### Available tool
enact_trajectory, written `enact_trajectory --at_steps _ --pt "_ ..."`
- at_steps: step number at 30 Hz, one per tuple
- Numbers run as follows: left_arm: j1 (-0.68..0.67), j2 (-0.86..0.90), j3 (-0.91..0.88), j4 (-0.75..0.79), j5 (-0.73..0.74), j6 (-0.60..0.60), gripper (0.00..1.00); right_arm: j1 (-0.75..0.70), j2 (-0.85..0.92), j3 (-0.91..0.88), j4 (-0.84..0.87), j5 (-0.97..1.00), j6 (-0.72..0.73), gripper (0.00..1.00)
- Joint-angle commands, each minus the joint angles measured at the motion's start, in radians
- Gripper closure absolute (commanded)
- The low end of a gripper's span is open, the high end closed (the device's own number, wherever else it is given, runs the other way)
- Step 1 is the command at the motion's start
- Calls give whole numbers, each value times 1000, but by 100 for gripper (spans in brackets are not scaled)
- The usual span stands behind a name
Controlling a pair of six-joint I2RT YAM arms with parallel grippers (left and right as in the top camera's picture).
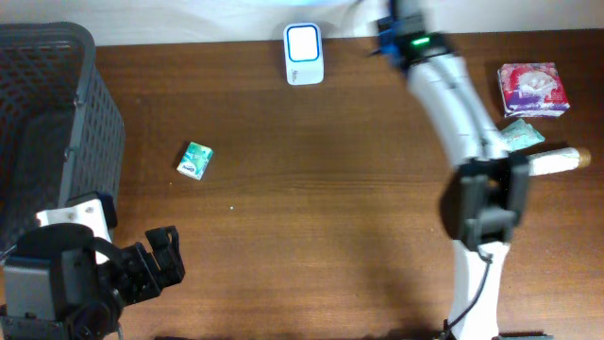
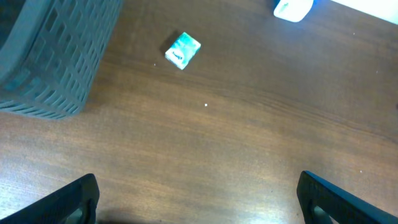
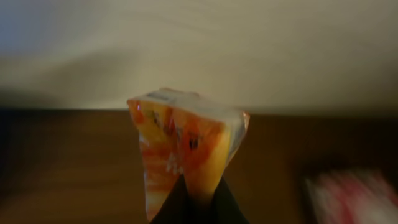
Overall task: Scan the item barcode
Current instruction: 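Carry the orange pack to the right side and release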
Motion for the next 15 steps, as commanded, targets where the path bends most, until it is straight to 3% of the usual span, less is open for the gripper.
enact_trajectory --at_steps 1,4,9,10,12,14,15 --pt "2 -1 1 2 -11 -5 1 -174 -14 -8 -206 21 317 96" --pt "2 -1 1 2 -11 -5 1 -312 -13 -26 -351 18 353 96" --pt "2 -1 1 2 -11 -5 1 -464 -13 -86 -391 18 353 95" --pt "2 -1 1 2 -11 -5 1 -481 -13 -102 -380 17 354 91" --pt "2 -1 1 2 -11 -5 1 -507 -13 -135 -348 18 353 70" --pt "2 -1 1 2 -11 -5 1 -513 -13 -150 -330 18 353 68" --pt "2 -1 1 2 -11 -5 1 -512 -13 -153 -317 9 352 55"
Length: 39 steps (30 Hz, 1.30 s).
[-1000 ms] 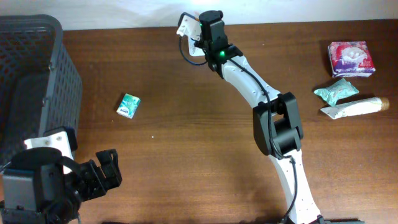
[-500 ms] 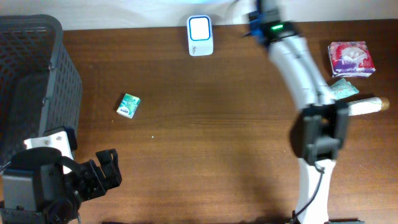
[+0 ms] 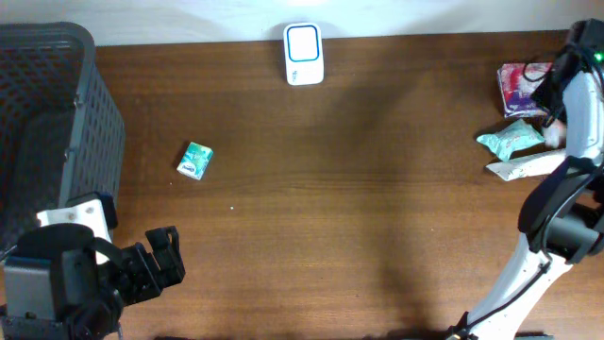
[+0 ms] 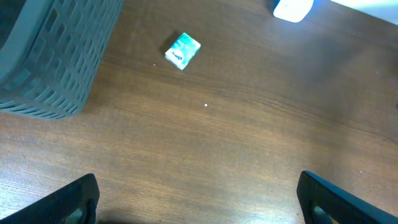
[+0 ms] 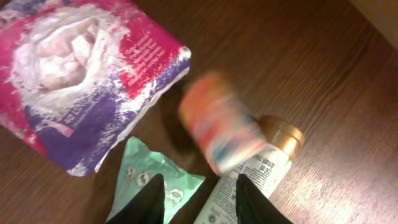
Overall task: Scan the item barcode
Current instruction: 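Carry the orange pack to the right side and release, then reach the right gripper to the green-white box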
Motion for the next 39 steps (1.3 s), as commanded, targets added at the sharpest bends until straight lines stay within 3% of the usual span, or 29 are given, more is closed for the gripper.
enact_trajectory --at_steps 1,8,12,14,15,21,26,32,36,39 --pt "2 -1 1 2 -11 -5 1 11 1 -15 26 -58 -22 46" --pt "2 -1 1 2 -11 -5 1 107 -44 11 14 -601 -179 34" --pt "2 -1 1 2 -11 -5 1 274 -82 11 11 -1059 -264 25" --pt "2 -1 1 2 -11 -5 1 361 -82 10 10 -1152 -264 18" --pt "2 -1 1 2 -11 -5 1 417 -82 9 11 -1147 -264 1" --pt "2 -1 1 2 -11 -5 1 753 -47 8 101 -965 -256 1" --pt "2 -1 1 2 -11 -5 1 987 66 8 359 -801 111 0" --pt "2 -1 1 2 -11 -5 1 1127 172 8 509 -632 430 12" --pt "2 -1 1 2 -11 -5 1 1195 235 8 614 -619 454 21" --pt "2 -1 1 2 -11 -5 1 1226 263 8 602 -525 579 29"
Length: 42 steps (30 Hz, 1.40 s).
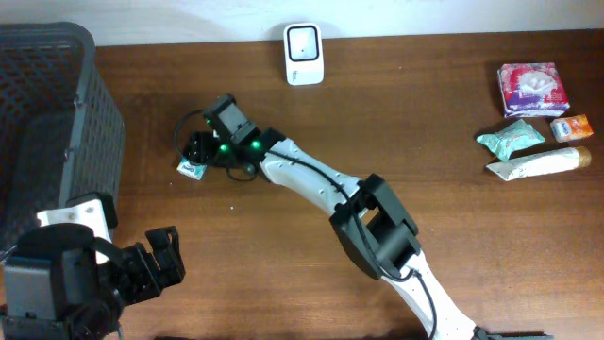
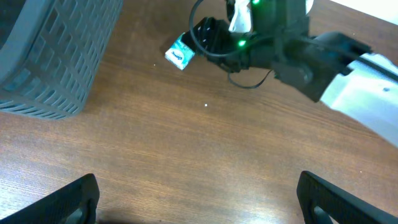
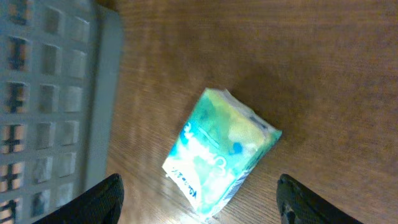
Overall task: Scan the item barcode
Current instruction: 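Reach the right gripper to the green-white box, then grasp the green-white box with the right gripper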
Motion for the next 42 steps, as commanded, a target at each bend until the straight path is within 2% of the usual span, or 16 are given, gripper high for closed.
enact_trajectory --at_steps 1,3,6,17,19,21,22,23,26,32,34,35,37,39,40,42 --pt "2 -2 1 1 -11 -5 1 19 34 10 1 90 127 29" --pt "2 -2 1 1 -11 -5 1 22 50 10 0 106 158 33" --pt "2 -2 1 1 -11 -5 1 29 60 10 -1 111 162 52" --pt "2 -2 1 1 -11 -5 1 69 72 10 42 161 163 51" --pt "2 -2 1 1 -11 -5 1 69 72 10 32 166 162 62" --pt "2 -2 1 1 -11 -5 1 65 72 10 19 166 161 86" --pt "2 -2 1 1 -11 -5 1 56 72 11 10 166 161 89" --pt "2 -2 1 1 -11 -5 1 47 71 11 -5 165 160 96" --pt "2 -2 1 1 -11 -5 1 6 54 11 -103 166 140 96" --pt "2 -2 1 1 -11 -5 1 -109 -72 11 -395 295 -44 96" --pt "2 -2 1 1 -11 -5 1 -122 -123 11 -408 277 -120 96" --pt "2 -2 1 1 -11 -5 1 -122 -147 11 -397 256 -163 92" --pt "2 -2 1 1 -11 -5 1 -117 -165 11 -360 198 -174 73" --pt "2 -2 1 1 -11 -5 1 -109 -160 11 -340 157 -172 42" --pt "2 -2 1 1 -11 -5 1 -102 -152 11 -336 157 -172 37" --pt "2 -2 1 1 -11 -5 1 -82 -126 11 -302 159 -171 38"
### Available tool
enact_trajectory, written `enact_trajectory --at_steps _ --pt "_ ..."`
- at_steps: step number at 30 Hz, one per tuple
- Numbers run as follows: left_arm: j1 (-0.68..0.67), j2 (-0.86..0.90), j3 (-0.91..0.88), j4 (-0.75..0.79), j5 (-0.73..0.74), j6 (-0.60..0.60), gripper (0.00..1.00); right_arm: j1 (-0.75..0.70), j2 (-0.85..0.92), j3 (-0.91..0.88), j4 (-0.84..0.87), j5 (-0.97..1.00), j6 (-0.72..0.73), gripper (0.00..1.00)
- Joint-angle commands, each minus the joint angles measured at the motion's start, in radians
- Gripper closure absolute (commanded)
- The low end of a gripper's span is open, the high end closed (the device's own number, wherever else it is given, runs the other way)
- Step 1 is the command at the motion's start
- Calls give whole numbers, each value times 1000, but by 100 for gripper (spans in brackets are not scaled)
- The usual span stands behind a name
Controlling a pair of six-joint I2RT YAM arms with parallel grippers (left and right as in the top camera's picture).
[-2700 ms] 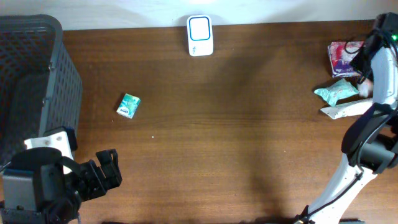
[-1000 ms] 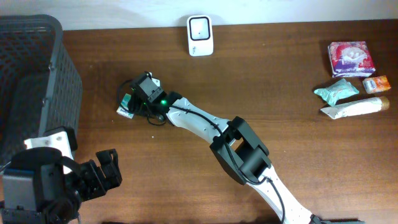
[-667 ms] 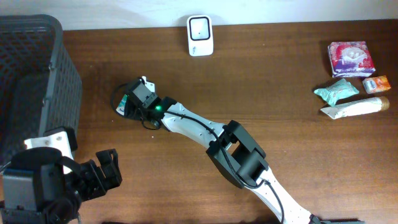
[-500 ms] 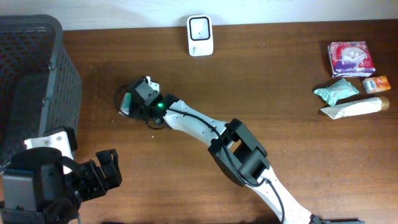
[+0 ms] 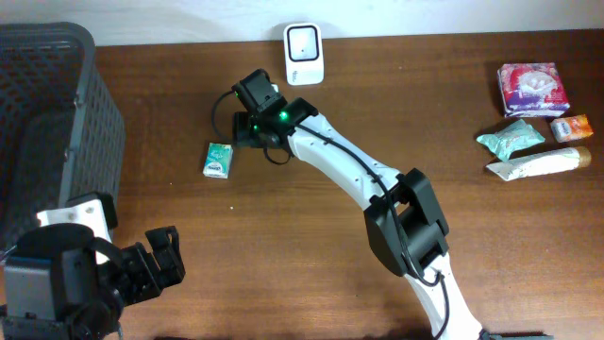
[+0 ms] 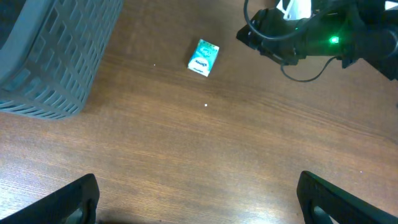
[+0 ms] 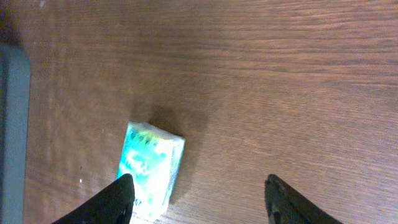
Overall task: Scan the item barcode
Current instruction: 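Grasp the green-white box with the right gripper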
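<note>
A small green packet (image 5: 218, 159) lies flat on the brown table, left of centre; it also shows as the packet (image 6: 204, 57) in the left wrist view. My right gripper (image 5: 247, 132) hangs open and empty just right of it, near the white scanner (image 5: 303, 41) at the back edge. In the right wrist view the packet (image 7: 149, 171) lies by the left fingertip (image 7: 107, 202), not between the fingers; the right gripper (image 7: 198, 202) holds nothing. My left gripper (image 6: 199, 205) rests open at the front left corner, far from the packet.
A dark mesh basket (image 5: 47, 113) fills the left side. At the far right lie a pink pack (image 5: 533, 88), a teal pouch (image 5: 510, 140), a small orange packet (image 5: 571, 127) and a tube (image 5: 538, 165). My right arm (image 5: 377, 189) crosses the middle of the table.
The green packet now lies a little to the right and turned nearly upright. My right gripper, then open over it, is now back to its right, still open. The left arm has not moved.
My right gripper held an orange packet at the back near the scanner. Then it was open over the pile at the right, the orange packet loose there. Then it stood open over the green packet at the left, which has since shifted.
</note>
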Motion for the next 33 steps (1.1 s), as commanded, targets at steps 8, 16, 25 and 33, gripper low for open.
enact_trajectory --at_steps 8,16,25,33 --pt "2 -1 1 2 -11 -5 1 83 131 1 100 -34 186 39" --pt "2 -1 1 2 -11 -5 1 110 159 0 169 -52 241 46" --pt "2 -1 1 2 -11 -5 1 103 174 0 157 -71 318 51" --pt "2 -1 1 2 -11 -5 1 93 174 -16 159 -83 279 96"
